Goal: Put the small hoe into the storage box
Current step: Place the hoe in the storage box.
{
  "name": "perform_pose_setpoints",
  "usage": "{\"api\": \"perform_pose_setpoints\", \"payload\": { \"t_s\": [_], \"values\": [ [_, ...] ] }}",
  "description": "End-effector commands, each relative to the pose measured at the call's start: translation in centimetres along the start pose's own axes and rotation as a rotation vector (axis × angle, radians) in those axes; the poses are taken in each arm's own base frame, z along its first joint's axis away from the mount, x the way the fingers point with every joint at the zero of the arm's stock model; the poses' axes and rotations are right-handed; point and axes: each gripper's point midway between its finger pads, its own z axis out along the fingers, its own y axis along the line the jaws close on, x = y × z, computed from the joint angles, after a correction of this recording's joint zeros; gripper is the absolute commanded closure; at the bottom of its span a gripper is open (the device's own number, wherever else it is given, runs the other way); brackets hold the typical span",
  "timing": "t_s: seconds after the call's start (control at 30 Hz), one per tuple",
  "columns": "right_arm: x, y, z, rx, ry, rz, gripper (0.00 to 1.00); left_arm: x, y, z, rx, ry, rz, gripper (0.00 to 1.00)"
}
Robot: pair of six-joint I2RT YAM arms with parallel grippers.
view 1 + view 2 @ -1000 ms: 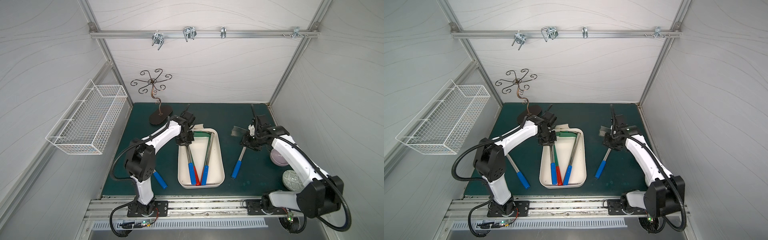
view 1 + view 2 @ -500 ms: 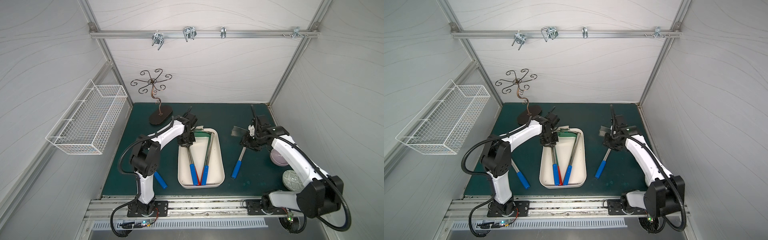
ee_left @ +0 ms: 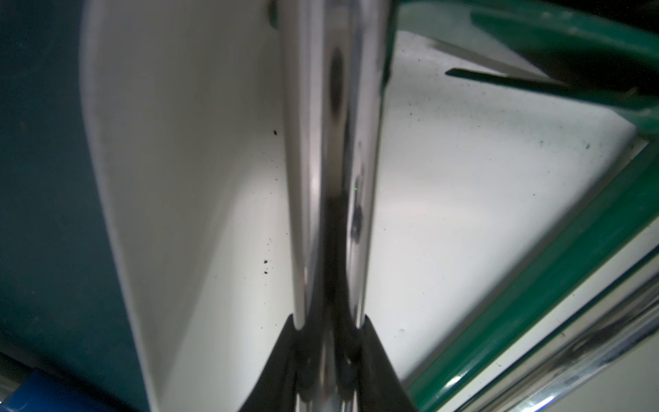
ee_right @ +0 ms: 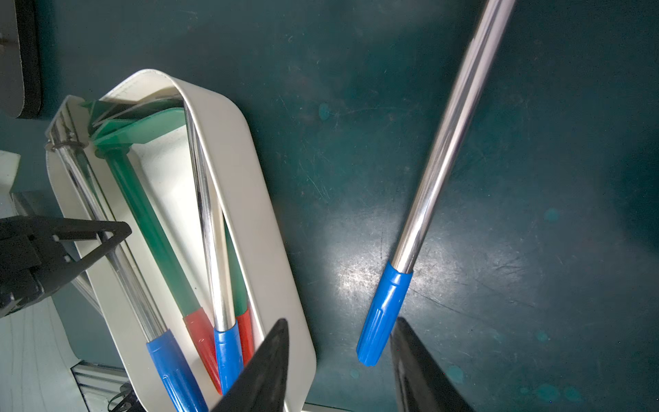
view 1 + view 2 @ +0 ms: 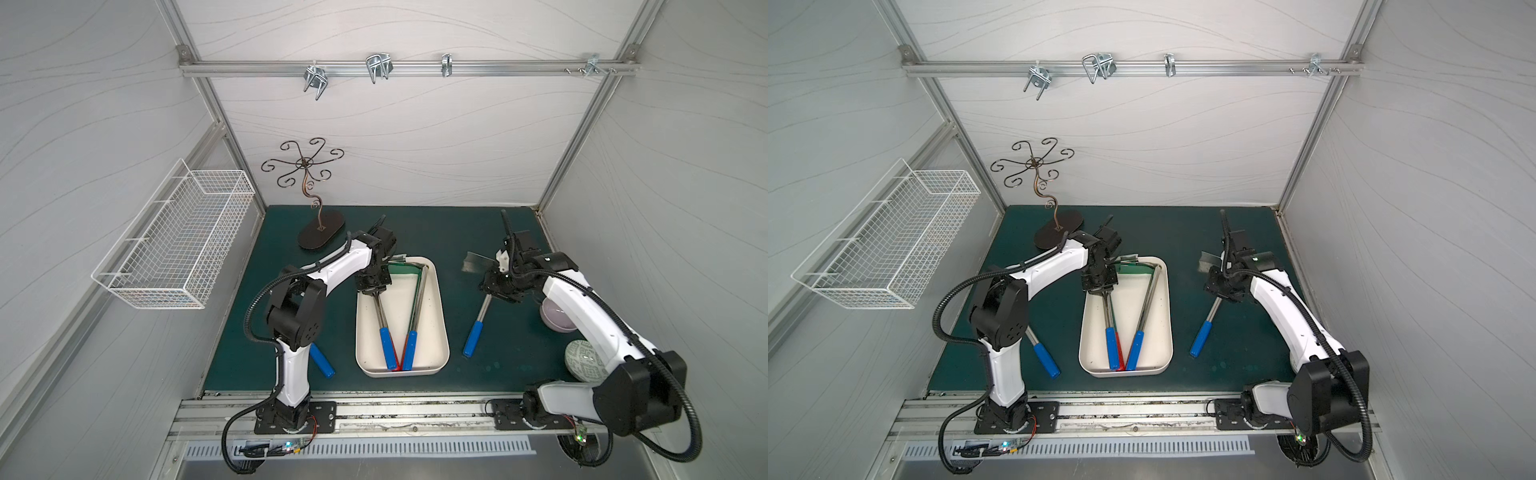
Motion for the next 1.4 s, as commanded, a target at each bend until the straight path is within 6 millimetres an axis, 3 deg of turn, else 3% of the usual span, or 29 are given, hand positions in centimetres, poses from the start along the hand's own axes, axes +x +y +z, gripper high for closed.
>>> {"api": "perform_pose_setpoints", "payload": {
  "t_s": [0.0,0.1,0.27,0.77,0.97,1.37],
  "values": [
    [0.2,-0.2,0.2,0.004,0.018,0.006,0.51,-0.4,-0.9,-1.0,0.019,-0.015,-0.011,0.82],
    [0.2,-0.2,0.3,0.003,0.018,0.007,0.51,-0.3,-0.8,-0.9,0.025,-0.016,-0.013,0.75],
    [0.2,-0.3,0.3,0.004,0.02,0.006,0.51,-0.3,-1.0,-0.5,0.029,-0.01,-0.012,0.7],
    [0.5,-0.6,0.4,0.012,0.021,0.006,0.5,-0.2,-1.3,-0.4,0.051,-0.013,-0.018,0.62],
    [0.6,-0.7,0.5,0.014,0.025,0.006,0.49,0.2,-2.3,-0.2,0.118,0.007,-0.031,0.61],
    [0.7,-0.7,0.5,0.015,0.027,0.006,0.47,0.2,-2.1,-3.8,0.165,-0.054,-0.022,0.52]
  ]
}}
